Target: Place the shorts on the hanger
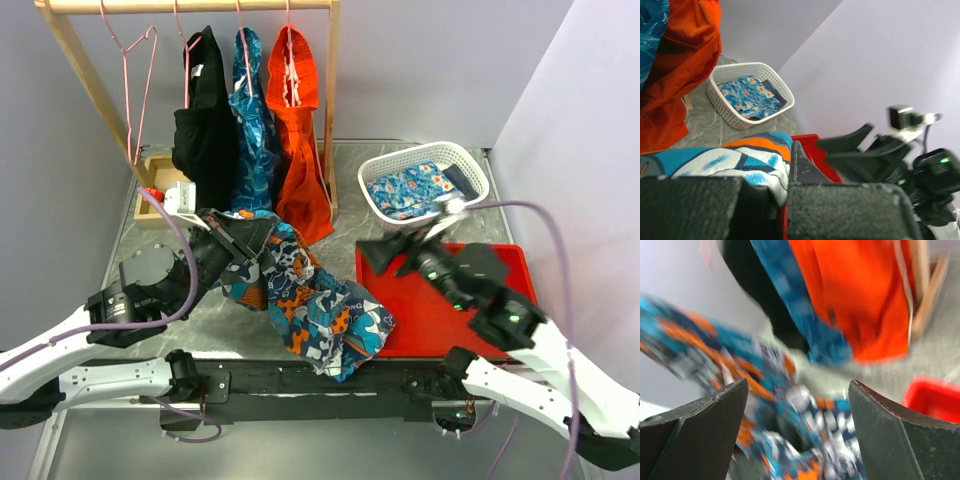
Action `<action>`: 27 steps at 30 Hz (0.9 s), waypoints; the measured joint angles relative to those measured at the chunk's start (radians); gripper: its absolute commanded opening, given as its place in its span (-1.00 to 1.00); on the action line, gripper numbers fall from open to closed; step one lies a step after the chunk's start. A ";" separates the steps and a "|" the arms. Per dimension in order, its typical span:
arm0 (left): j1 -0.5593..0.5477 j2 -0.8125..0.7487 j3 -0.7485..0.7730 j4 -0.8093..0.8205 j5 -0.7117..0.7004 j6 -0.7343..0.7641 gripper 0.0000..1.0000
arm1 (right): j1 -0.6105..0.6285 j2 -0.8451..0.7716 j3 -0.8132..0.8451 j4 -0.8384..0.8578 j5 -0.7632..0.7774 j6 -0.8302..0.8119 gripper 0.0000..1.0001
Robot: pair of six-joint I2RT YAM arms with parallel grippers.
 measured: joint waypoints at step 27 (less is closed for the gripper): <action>0.000 0.008 -0.019 0.012 -0.067 0.001 -0.98 | 0.101 0.136 -0.305 0.102 -0.195 0.292 -0.47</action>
